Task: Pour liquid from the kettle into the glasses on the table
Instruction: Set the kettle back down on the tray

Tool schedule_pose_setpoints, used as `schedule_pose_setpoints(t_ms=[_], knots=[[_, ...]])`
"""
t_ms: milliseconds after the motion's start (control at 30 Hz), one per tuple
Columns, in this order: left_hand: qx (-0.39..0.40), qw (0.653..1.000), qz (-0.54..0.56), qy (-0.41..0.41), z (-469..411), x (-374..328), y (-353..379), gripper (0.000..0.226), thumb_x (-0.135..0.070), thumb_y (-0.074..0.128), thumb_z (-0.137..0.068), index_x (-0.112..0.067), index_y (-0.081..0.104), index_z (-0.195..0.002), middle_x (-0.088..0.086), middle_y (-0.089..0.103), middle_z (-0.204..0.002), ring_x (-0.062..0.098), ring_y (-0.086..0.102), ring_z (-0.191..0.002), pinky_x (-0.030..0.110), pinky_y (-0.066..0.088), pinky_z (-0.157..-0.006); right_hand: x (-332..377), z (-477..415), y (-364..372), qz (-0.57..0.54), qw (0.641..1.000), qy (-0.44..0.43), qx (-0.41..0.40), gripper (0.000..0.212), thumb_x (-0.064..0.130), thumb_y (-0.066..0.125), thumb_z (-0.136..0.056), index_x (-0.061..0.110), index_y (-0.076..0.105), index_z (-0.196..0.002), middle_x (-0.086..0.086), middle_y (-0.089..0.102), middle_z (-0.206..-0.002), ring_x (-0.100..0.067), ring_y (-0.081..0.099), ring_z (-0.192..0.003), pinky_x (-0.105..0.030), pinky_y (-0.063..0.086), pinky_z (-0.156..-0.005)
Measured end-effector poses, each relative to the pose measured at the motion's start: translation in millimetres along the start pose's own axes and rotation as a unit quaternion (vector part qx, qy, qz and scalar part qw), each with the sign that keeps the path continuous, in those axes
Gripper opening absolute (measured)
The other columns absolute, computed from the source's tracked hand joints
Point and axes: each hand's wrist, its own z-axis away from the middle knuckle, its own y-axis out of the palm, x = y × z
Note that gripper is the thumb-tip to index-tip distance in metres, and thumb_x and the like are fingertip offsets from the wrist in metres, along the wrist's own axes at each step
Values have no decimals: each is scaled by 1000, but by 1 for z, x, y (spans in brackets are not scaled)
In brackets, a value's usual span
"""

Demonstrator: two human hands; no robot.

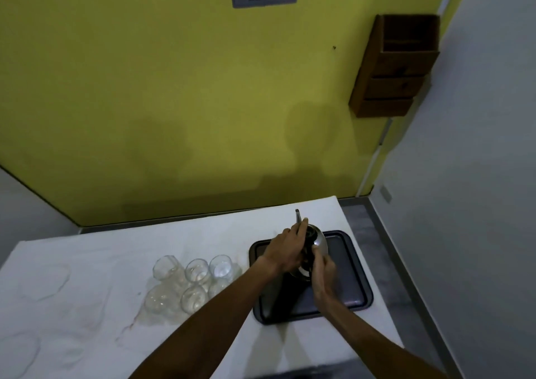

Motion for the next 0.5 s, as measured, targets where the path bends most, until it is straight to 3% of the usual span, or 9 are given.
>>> schedule_pose_setpoints(t_ms=[100, 233, 367, 500], knots=[[-6, 1000, 9, 8, 1, 4, 15, 85, -11, 63, -86, -3, 11, -153, 21, 39, -148, 41, 47, -123, 50, 48, -91, -11, 1, 0, 23, 1000, -9, -9, 42, 38, 51, -102, 5, 71, -119, -15, 71, -114, -33, 64, -105, -39, 51, -90], [-7, 1000, 13, 15, 3, 9, 26, 87, -10, 68, -81, -4, 19, -151, 18, 35, -151, 39, 42, -127, 51, 49, -90, -23, 1, 7, -18, 1000, 8, 1, 37, 31, 54, -102, 2, 70, -119, -17, 72, -114, -33, 66, -105, -48, 52, -95], [-10, 1000, 24, 9, 8, 15, 38, 84, -9, 68, -80, -7, 22, -150, 14, 31, -154, 36, 36, -134, 52, 52, -93, -36, -4, 9, -2, 1000, 17, -5, 34, 32, 56, -100, 4, 73, -109, -15, 73, -104, -32, 67, -97, -47, 54, -88], [-21, 998, 55, 0, 11, 21, 49, 83, -11, 70, -82, -7, 24, -151, 12, 30, -156, 31, 30, -141, 48, 46, -104, -46, -6, 14, -3, 1000, 20, 7, 27, 29, 56, -101, 6, 72, -103, -15, 72, -103, -32, 65, -97, -50, 53, -91]])
